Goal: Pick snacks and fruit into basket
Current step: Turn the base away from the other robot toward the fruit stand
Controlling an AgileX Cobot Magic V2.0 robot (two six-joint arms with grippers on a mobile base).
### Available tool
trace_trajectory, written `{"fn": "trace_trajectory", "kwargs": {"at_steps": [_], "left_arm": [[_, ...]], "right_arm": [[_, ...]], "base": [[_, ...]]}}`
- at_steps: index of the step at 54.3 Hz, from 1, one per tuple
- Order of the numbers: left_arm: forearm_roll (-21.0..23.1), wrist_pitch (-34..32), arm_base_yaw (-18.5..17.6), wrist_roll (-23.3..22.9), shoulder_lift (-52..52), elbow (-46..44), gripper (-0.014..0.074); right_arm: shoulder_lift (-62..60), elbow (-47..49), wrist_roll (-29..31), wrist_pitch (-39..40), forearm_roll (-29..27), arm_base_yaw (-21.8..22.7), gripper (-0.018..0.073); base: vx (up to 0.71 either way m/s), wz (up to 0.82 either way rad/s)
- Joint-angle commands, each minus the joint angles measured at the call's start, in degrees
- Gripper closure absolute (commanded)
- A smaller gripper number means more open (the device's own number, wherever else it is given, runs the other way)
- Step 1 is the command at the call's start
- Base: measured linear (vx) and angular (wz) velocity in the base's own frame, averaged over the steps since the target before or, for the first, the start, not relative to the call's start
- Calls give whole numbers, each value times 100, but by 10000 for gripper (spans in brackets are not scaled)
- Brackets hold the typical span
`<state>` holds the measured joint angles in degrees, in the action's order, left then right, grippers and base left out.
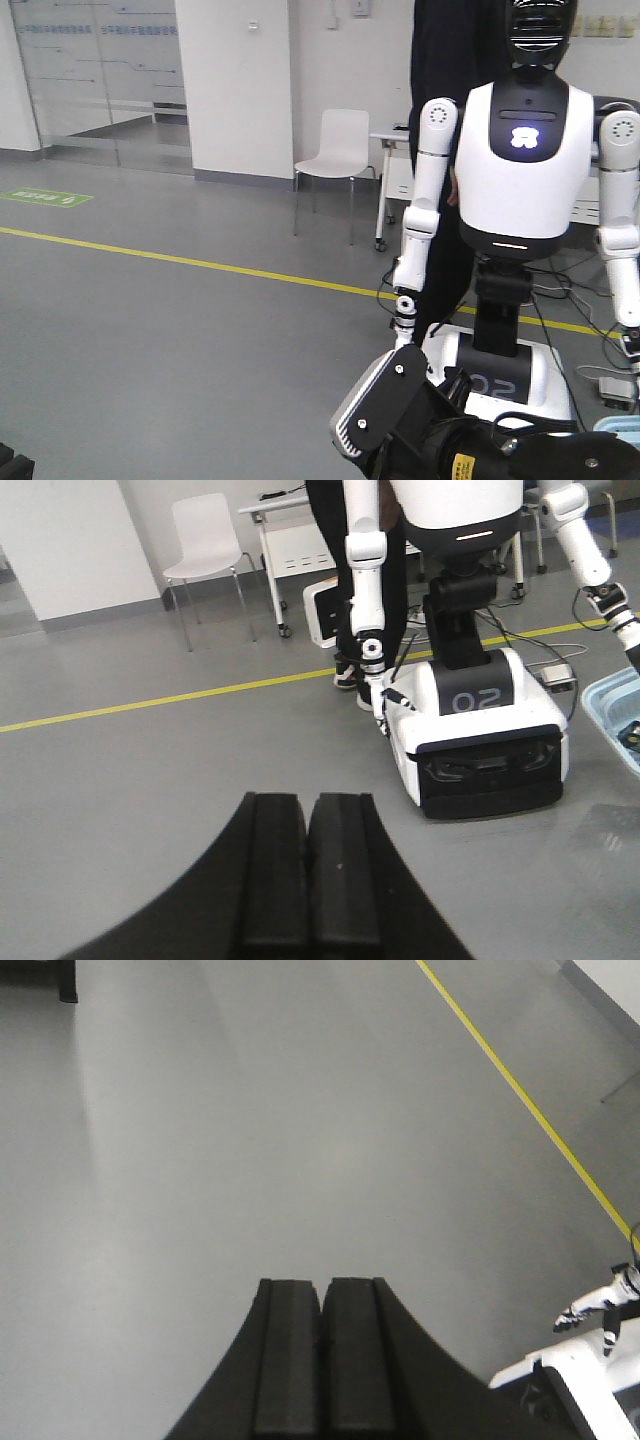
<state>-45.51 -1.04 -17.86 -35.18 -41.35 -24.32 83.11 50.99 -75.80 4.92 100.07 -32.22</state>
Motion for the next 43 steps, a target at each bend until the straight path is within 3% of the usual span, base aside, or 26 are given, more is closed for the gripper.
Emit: {"fn": "trace_trajectory", "kwargs": {"at_steps": [1, 43], "left_arm": [[52, -323, 4, -36, 22, -187, 594], [52, -318, 4, -36, 22, -187, 594]], "right_arm": [[-215, 172, 25, -101, 271, 3, 573], [-215, 172, 25, -100, 271, 3, 573]], "base": [[-2, 40], [5, 50]]}}
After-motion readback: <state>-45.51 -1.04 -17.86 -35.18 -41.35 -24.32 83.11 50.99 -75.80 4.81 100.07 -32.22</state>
